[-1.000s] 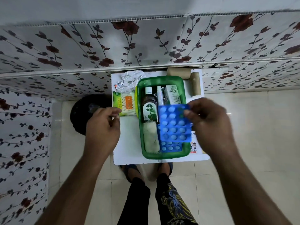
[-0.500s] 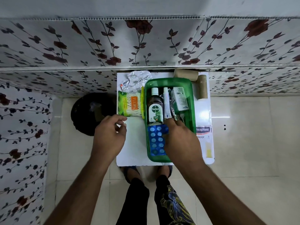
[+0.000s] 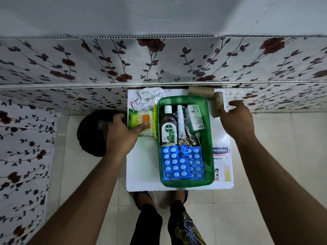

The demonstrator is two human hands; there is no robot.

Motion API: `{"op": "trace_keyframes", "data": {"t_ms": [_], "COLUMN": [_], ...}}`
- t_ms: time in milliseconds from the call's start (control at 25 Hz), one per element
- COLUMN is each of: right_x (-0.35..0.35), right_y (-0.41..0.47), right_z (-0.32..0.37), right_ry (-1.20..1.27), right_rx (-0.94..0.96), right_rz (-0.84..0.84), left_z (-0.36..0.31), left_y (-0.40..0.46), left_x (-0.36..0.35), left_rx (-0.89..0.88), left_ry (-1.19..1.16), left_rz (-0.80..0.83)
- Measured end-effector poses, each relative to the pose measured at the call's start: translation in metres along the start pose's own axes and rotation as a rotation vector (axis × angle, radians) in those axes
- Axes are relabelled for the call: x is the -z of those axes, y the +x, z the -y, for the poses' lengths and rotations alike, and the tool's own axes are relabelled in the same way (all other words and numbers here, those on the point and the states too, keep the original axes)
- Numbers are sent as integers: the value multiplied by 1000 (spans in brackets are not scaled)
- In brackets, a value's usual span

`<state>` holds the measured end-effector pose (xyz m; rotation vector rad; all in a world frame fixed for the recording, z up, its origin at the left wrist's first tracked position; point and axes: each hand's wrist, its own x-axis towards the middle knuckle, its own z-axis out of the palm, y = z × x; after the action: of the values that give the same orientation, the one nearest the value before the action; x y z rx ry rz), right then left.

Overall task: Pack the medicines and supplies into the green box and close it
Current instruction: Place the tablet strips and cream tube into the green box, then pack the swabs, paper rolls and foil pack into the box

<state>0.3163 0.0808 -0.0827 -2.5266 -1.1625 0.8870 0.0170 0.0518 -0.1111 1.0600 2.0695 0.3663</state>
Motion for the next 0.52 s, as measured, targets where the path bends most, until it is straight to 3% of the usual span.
{"op": "trace_keyframes", "data": {"t_ms": [120, 280, 520], "right_x": [-14, -18, -5], "right_y": [12, 13, -3], "right_z": [3, 1, -2], "right_ry": [-2, 29, 187], "right_rx": [-8, -6, -33], "right_rz": [82, 37, -4], "left_z": [1, 4, -12], "left_y": [8, 11, -20], "left_x": [-8, -13, -1], "left_rx": [-4, -8, 33], "left_ry": [27, 90, -135], "left_rz": [-46, -106, -151]}}
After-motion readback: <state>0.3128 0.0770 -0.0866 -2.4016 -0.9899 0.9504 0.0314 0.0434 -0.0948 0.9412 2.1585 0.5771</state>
